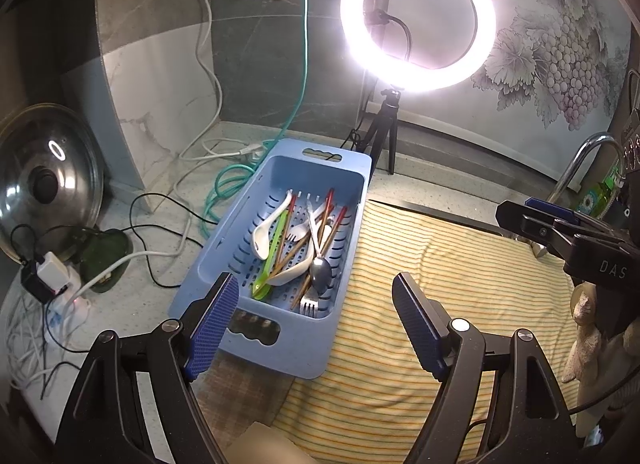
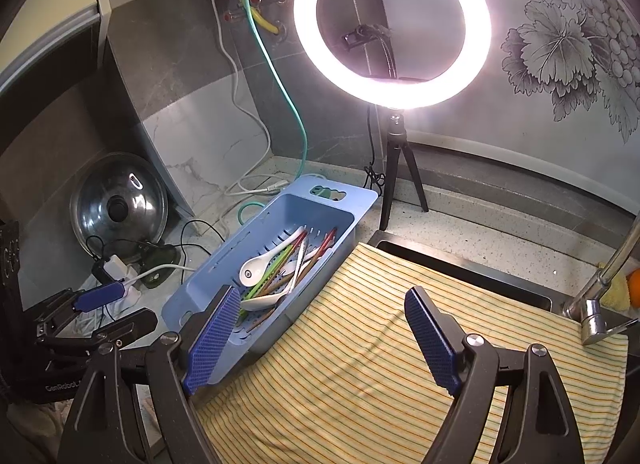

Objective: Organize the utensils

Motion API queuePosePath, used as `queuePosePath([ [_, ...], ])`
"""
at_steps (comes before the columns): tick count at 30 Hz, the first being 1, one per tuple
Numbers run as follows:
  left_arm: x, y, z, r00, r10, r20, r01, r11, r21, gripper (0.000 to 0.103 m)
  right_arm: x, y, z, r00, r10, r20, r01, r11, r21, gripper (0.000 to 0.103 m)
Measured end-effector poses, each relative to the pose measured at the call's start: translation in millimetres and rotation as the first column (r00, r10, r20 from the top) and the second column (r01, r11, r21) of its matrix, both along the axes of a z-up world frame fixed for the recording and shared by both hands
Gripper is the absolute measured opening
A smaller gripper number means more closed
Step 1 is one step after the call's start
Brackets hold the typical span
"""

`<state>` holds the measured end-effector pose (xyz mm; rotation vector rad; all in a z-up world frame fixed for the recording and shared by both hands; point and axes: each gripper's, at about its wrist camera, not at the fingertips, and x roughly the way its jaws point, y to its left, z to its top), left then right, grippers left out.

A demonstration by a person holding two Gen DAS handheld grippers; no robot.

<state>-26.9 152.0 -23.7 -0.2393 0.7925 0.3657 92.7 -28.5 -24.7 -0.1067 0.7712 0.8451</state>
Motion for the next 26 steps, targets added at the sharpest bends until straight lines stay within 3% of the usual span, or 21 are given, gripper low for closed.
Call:
queuePosePath([
  [19,-4.1,-0.6,0.3,1.0,0.007,-0.008,-0.007,1.0,-0.002,0.079,-5.9,-0.6,-1.3,1.0,0.004,-0.005,-0.004,1.0,-0.009,0.082],
  [26,-6.7,-7.6,3.1,1.0,-0.018,0.015,0.017,0.999,0.034,0.079,-5.3,-1.0,-3.8,1.0,-0.001,-0.014,0.001,1.0,-0.015,0.082],
])
